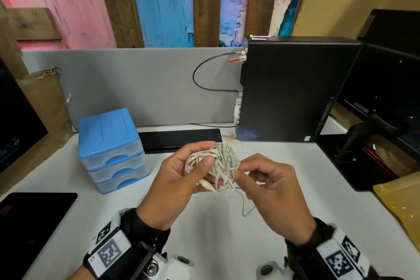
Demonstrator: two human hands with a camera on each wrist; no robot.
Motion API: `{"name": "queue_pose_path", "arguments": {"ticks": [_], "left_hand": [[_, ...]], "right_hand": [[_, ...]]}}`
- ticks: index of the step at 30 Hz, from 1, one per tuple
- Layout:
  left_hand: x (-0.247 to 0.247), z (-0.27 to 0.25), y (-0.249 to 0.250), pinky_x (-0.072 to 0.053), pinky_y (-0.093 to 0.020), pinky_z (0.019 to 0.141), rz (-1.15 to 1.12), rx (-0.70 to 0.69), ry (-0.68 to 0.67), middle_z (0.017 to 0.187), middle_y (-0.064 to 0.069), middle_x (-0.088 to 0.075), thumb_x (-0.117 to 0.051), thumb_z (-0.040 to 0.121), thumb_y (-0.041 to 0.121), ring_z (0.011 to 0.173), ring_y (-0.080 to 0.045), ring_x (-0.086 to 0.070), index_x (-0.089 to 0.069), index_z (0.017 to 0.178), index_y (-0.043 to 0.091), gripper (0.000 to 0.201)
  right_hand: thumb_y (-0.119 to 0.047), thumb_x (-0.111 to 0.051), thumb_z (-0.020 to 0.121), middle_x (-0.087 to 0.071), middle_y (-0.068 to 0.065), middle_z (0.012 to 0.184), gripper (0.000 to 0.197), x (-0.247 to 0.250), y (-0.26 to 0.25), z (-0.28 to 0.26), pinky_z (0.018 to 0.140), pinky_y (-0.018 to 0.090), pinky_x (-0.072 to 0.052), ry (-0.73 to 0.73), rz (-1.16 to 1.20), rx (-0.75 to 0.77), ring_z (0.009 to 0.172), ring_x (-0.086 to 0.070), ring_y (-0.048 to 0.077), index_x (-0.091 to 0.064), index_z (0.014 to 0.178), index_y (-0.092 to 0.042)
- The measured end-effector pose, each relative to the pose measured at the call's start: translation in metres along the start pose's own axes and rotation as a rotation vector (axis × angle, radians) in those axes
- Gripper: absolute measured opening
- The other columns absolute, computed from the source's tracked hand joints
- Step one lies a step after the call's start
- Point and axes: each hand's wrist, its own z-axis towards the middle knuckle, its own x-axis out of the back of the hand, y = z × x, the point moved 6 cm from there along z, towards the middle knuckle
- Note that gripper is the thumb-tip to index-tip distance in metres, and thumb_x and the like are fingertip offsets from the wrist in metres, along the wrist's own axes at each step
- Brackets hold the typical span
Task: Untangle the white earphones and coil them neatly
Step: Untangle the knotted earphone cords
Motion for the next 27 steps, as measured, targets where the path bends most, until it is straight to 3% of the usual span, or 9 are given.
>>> {"name": "queue_pose_path", "arguments": {"ticks": [5, 9, 12, 13, 15, 18, 22, 25, 27], "left_hand": [[-0.01, -0.004, -0.001, -0.062, -0.041, 0.069, 0.171, -0.021, -0.008, 0.098, -0.005, -0.077, -0.056, 0.088, 0.035, 0.082, -0.026, -0.074, -0.07, 0.114, 0.028, 0.03], [-0.011, -0.005, -0.003, -0.053, -0.026, 0.065, 0.181, 0.021, -0.037, 0.091, -0.007, -0.077, -0.057, 0.095, 0.042, 0.074, -0.015, -0.067, -0.074, 0.113, 0.031, 0.027], [-0.014, -0.006, 0.0, -0.053, -0.026, 0.071, 0.148, 0.056, -0.143, 0.106, -0.013, -0.073, -0.062, 0.086, 0.025, 0.087, -0.019, -0.066, -0.072, 0.117, 0.029, 0.033], [-0.015, -0.007, 0.001, -0.054, -0.027, 0.074, 0.122, 0.052, -0.173, 0.111, -0.014, -0.071, -0.065, 0.083, 0.018, 0.092, -0.018, -0.065, -0.069, 0.121, 0.025, 0.039], [-0.017, -0.009, 0.001, -0.056, -0.043, 0.089, 0.081, 0.046, -0.203, 0.116, -0.025, -0.063, -0.075, 0.08, 0.01, 0.1, -0.023, -0.06, -0.064, 0.124, 0.019, 0.046], [-0.016, -0.008, -0.003, -0.049, -0.06, 0.097, 0.049, 0.058, -0.14, 0.109, -0.035, -0.058, -0.081, 0.078, 0.015, 0.096, -0.03, -0.058, -0.066, 0.117, 0.014, 0.042], [-0.01, -0.005, -0.004, -0.061, -0.043, 0.084, 0.052, 0.118, -0.026, 0.086, -0.011, -0.075, -0.076, 0.077, 0.02, 0.08, -0.024, -0.073, -0.073, 0.104, 0.013, 0.028], [-0.01, -0.007, -0.002, -0.062, -0.033, 0.074, 0.107, 0.148, -0.032, 0.089, -0.014, -0.077, -0.069, 0.078, 0.024, 0.076, -0.026, -0.076, -0.074, 0.103, 0.009, 0.029], [-0.01, -0.008, -0.001, -0.061, -0.031, 0.07, 0.135, 0.151, -0.038, 0.088, -0.016, -0.077, -0.069, 0.079, 0.025, 0.077, -0.028, -0.076, -0.075, 0.099, 0.008, 0.027]], "right_hand": [[-0.016, -0.075, 0.077, -0.067, 0.0, 0.071, 0.01, -0.004, -0.006, -0.004, 0.06, 0.031, -0.047, 0.007, -0.067, 0.059, 0.058, -0.053, 0.017, -0.073, 0.068, -0.019], [-0.002, -0.076, 0.081, -0.066, 0.005, 0.064, 0.02, 0.003, -0.001, -0.001, 0.057, 0.024, -0.047, 0.067, -0.022, 0.021, 0.055, -0.053, 0.018, -0.072, 0.068, -0.016], [0.004, -0.072, 0.085, -0.07, 0.015, 0.068, 0.019, 0.01, 0.004, 0.003, 0.054, 0.026, -0.048, 0.086, 0.079, -0.055, 0.052, -0.058, 0.027, -0.074, 0.072, -0.01], [0.004, -0.071, 0.085, -0.07, 0.015, 0.068, 0.017, 0.012, 0.004, 0.005, 0.052, 0.023, -0.047, 0.096, 0.121, -0.074, 0.05, -0.059, 0.022, -0.074, 0.073, -0.007], [0.007, -0.068, 0.085, -0.067, 0.01, 0.064, 0.016, 0.015, 0.005, 0.007, 0.048, 0.016, -0.044, 0.118, 0.168, -0.094, 0.047, -0.058, 0.01, -0.072, 0.074, -0.002], [0.007, -0.068, 0.085, -0.07, 0.014, 0.067, 0.022, 0.017, 0.005, 0.009, 0.055, 0.022, -0.05, 0.115, 0.165, -0.086, 0.056, -0.064, 0.017, -0.075, 0.072, -0.009], [-0.011, -0.076, 0.08, -0.065, 0.027, 0.073, 0.002, 0.014, -0.001, 0.009, 0.065, 0.038, -0.05, 0.039, 0.136, -0.038, 0.064, -0.059, 0.03, -0.076, 0.078, -0.011], [-0.021, -0.078, 0.084, -0.063, 0.026, 0.071, 0.01, 0.013, -0.001, 0.01, 0.064, 0.038, -0.048, -0.04, 0.123, 0.007, 0.063, -0.054, 0.031, -0.077, 0.083, -0.01], [-0.03, -0.076, 0.082, -0.065, 0.023, 0.074, 0.017, 0.013, -0.001, 0.011, 0.066, 0.037, -0.049, -0.076, 0.119, 0.024, 0.066, -0.055, 0.041, -0.078, 0.086, -0.013]]}}
